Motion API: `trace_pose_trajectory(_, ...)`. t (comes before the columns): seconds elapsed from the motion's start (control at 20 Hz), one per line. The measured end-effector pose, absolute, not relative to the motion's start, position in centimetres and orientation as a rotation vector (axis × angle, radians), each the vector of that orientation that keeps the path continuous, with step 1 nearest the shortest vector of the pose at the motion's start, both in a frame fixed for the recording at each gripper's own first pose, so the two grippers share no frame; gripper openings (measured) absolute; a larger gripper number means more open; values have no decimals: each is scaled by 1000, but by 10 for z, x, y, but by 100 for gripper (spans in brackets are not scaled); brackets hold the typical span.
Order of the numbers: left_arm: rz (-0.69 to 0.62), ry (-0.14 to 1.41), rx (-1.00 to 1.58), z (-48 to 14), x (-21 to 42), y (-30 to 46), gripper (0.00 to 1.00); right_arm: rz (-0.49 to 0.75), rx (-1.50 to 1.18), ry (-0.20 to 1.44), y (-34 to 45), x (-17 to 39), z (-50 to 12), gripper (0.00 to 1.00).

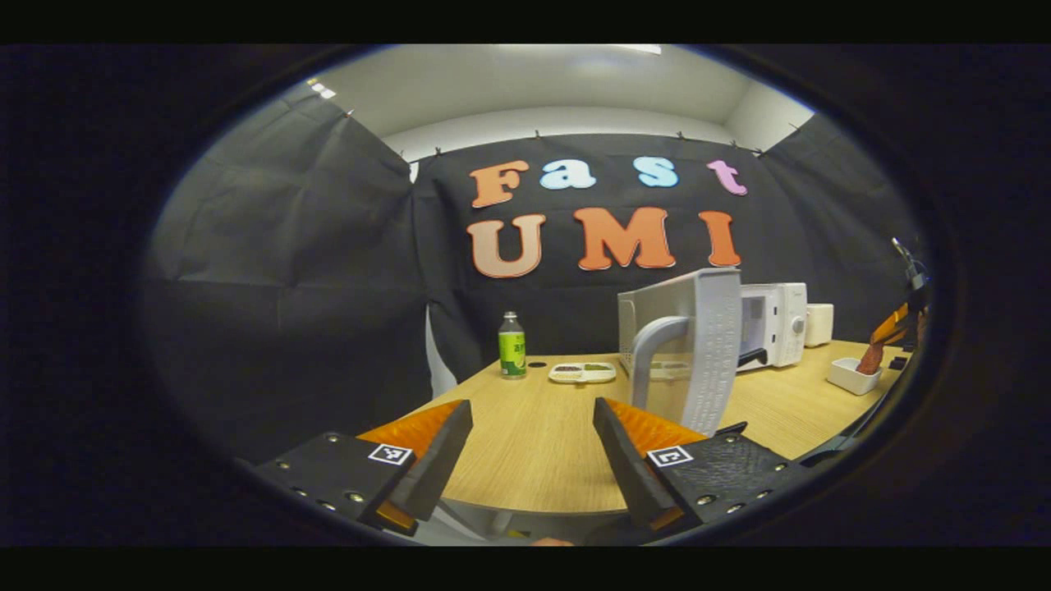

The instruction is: Open the microwave oven with the left hand, put the food in, and close the microwave oven.

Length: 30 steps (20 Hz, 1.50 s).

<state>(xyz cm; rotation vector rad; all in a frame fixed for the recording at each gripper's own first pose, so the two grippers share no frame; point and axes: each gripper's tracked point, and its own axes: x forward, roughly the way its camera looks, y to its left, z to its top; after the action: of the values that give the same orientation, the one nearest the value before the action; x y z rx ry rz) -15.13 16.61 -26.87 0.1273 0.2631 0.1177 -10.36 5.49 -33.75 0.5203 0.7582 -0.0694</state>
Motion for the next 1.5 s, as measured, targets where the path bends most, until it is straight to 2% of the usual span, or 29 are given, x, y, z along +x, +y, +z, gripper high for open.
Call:
trace_pose_trajectory(0.05,133,272,127,-273,-150,170,87,-68,504,744,55,-101,-332,15)
trace_pose_trajectory(0.35,120,294,115,-282,-137,163,87,-32,411,640,69,-70,-293,15)
trace_pose_trajectory(0.5,123,332,117,-292,-131,162,88,29,427,601,98,-46,-275,15)
trace_pose_trajectory(0.55,124,338,110,-293,-130,161,92,51,430,580,110,-33,-268,15)
trace_pose_trajectory(0.9,160,342,126,-297,-137,170,89,162,412,489,200,39,-246,14)
trace_pose_trajectory(1.15,206,357,173,-296,-144,192,91,207,414,477,262,82,-252,15)
trace_pose_trajectory(1.35,232,367,175,-300,-145,200,91,174,435,461,290,114,-278,14)
trace_pose_trajectory(1.5,259,365,182,-303,-147,209,92,132,499,513,302,132,-316,15)
